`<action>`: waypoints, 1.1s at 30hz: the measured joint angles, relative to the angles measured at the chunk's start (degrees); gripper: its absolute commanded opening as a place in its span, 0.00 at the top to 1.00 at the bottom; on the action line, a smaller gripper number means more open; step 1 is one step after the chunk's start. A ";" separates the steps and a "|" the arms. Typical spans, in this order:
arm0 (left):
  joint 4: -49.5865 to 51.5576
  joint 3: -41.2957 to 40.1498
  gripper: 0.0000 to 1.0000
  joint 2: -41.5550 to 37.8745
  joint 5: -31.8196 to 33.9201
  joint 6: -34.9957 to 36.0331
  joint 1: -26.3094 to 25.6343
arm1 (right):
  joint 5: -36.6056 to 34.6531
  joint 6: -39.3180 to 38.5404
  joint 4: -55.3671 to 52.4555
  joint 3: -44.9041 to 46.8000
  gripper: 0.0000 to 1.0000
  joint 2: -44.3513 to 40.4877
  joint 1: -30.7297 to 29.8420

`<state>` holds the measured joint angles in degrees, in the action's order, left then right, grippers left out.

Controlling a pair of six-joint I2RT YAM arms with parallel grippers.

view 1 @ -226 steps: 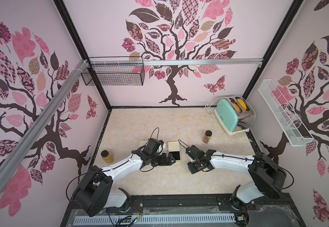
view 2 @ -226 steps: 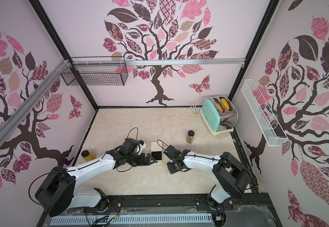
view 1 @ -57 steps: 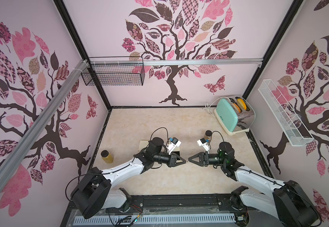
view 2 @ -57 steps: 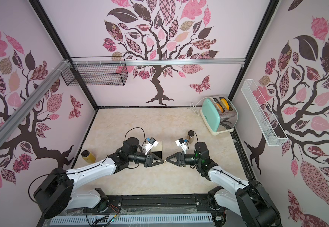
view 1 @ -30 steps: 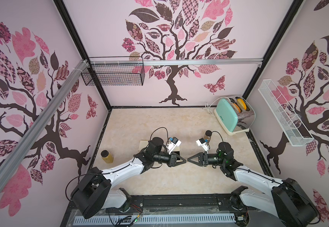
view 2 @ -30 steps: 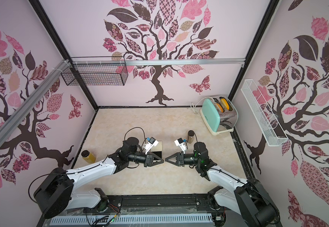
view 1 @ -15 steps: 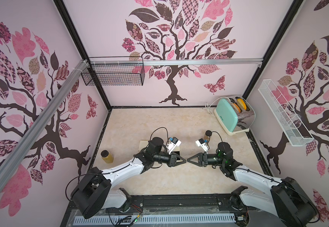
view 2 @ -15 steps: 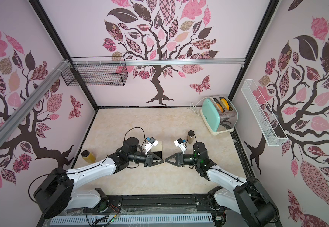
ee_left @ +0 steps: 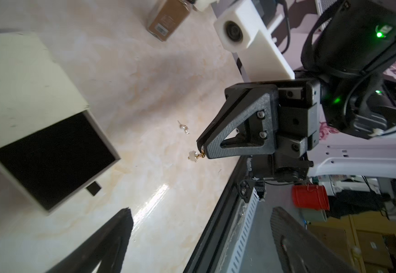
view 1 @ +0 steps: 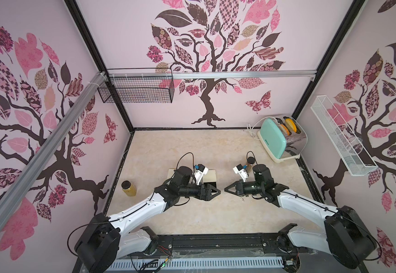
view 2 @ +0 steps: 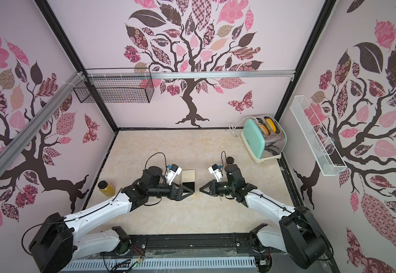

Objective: Place the earrings into the drawer-style jewelry box
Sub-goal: Pick up the earring from the center of the board, then adjust the jewelry box at the center of the board.

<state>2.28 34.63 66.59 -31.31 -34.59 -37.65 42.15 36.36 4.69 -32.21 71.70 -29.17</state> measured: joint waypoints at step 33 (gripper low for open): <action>-13.99 -0.31 0.04 22.34 -2.43 -11.04 7.28 | -35.04 -16.96 -21.86 -24.30 0.96 17.66 -11.67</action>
<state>-11.70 34.33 88.92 -33.74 -45.63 -30.37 7.11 19.40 -17.17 -56.51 89.36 -40.84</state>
